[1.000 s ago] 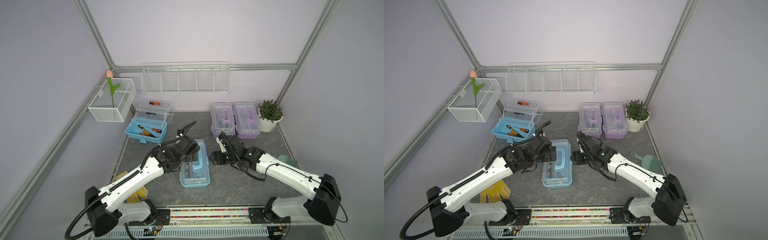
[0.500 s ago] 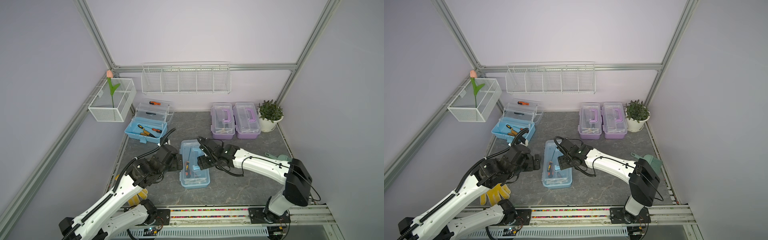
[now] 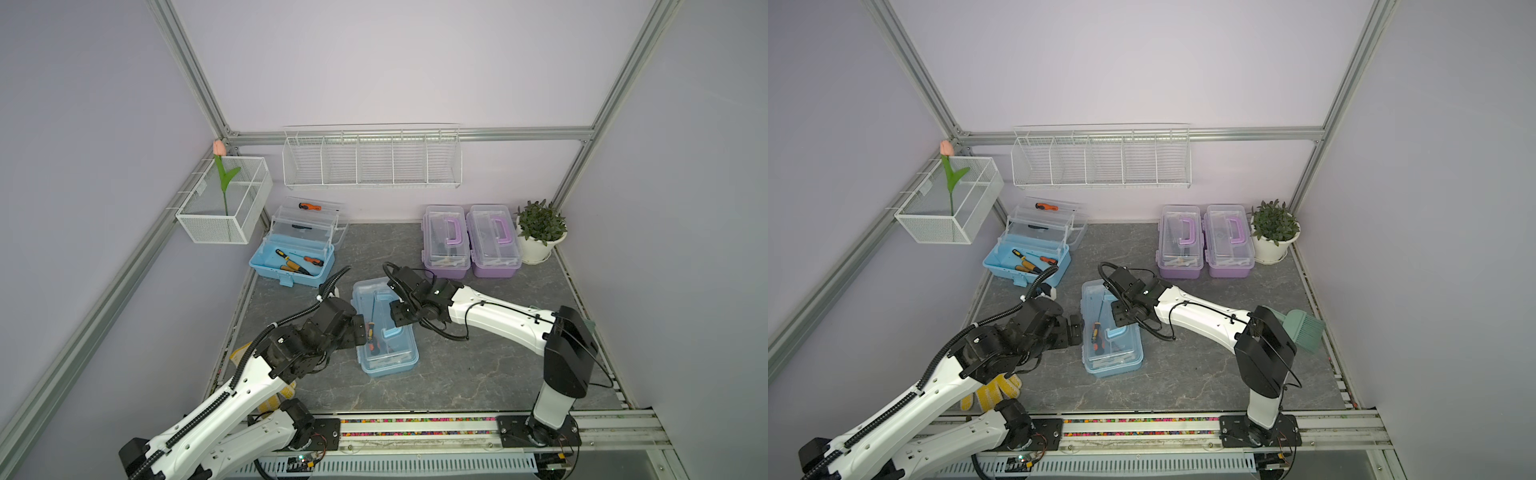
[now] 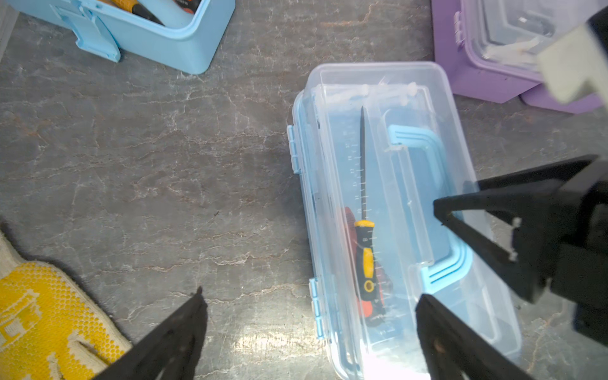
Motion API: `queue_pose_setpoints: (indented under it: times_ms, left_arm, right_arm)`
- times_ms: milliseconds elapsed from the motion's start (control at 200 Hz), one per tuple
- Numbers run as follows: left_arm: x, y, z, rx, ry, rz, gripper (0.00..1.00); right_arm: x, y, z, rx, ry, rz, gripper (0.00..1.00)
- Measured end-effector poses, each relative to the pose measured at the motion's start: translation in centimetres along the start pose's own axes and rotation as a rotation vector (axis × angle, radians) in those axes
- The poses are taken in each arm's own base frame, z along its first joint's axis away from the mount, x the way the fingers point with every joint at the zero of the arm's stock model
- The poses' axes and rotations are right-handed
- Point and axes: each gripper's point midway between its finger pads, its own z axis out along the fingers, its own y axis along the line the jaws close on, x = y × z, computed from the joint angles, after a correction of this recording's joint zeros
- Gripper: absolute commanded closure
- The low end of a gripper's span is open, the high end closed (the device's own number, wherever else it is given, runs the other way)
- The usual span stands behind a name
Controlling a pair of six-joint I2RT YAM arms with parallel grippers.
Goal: Close toolboxes
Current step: Move the toolbox to the center of the board.
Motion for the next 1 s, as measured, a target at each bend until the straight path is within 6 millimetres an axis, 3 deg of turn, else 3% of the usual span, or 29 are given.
queue_pose_setpoints:
  times_ms: [250,570,770,1000]
  left_arm:
    - [1.0,-1.2,1.6,0.053,0.030,-0.004,0.00]
    - [1.3,-2.6,2.4,0.099,0.059,-0.003,0.01]
    - [1.8,-2.5,2.9,0.105,0.063,-0.002,0.01]
    - [1.8,-2.8,3.3,0.108,0.066,-0.002,0.02]
  right_arm:
    - [-3.1,-1.3,1.2,-0.028,-0.028,0.027,0.69]
    - [-11.3,-4.0,4.6,-0.027,-0.171,0.066,0.76]
    - [-16.2,-7.2,6.2,0.026,-0.277,0.111,0.78]
    - [-21.4,-12.2,7.5,0.103,-0.402,0.196,0.78]
